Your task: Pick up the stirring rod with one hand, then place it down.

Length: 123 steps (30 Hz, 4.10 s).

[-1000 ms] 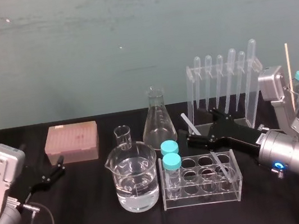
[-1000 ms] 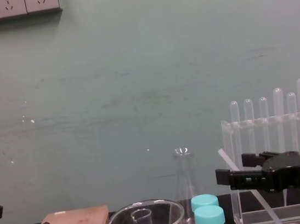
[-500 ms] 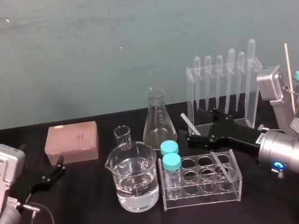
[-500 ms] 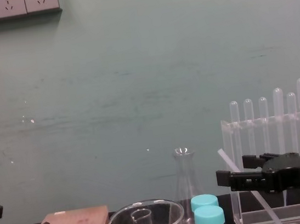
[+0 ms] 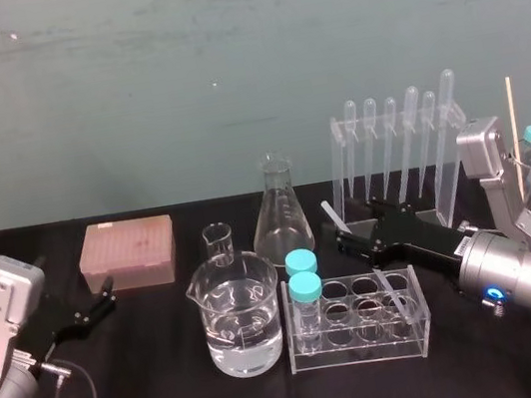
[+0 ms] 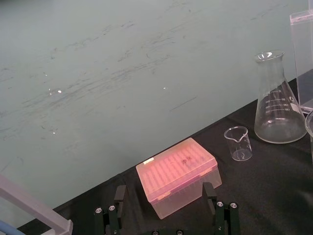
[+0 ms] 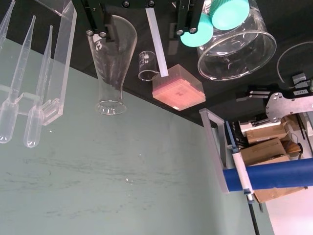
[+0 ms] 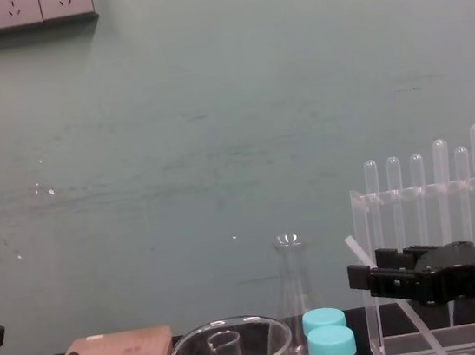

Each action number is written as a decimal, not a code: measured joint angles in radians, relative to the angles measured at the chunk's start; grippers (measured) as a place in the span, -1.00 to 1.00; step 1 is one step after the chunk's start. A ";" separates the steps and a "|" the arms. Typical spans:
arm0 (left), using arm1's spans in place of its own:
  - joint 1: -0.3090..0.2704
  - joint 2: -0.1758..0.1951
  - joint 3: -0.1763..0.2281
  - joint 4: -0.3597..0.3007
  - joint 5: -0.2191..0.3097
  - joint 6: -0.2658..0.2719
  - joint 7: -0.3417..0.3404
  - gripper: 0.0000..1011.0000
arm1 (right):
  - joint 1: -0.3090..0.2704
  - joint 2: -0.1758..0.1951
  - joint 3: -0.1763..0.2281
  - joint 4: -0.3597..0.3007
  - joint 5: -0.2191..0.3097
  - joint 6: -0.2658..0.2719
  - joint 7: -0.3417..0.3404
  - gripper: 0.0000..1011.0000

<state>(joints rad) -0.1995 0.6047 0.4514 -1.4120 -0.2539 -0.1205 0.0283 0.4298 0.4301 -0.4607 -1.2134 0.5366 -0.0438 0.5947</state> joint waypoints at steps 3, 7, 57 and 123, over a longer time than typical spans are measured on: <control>0.000 0.000 0.000 0.000 0.000 0.000 0.000 0.98 | 0.000 0.000 0.000 0.000 0.000 0.000 0.000 0.08; 0.000 0.000 0.000 0.000 0.000 0.000 0.000 0.98 | -0.001 0.000 0.000 -0.001 0.000 -0.001 0.000 -0.11; 0.000 0.000 0.000 0.000 0.000 0.000 0.000 0.98 | -0.016 -0.086 0.180 0.036 0.119 -0.401 0.166 -0.87; 0.000 0.000 0.000 0.000 0.000 0.000 0.000 0.98 | -0.027 -0.080 0.180 0.045 0.099 -0.396 0.160 -0.87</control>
<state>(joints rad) -0.1995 0.6047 0.4514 -1.4120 -0.2539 -0.1205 0.0283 0.4032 0.3500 -0.2807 -1.1680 0.6361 -0.4399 0.7550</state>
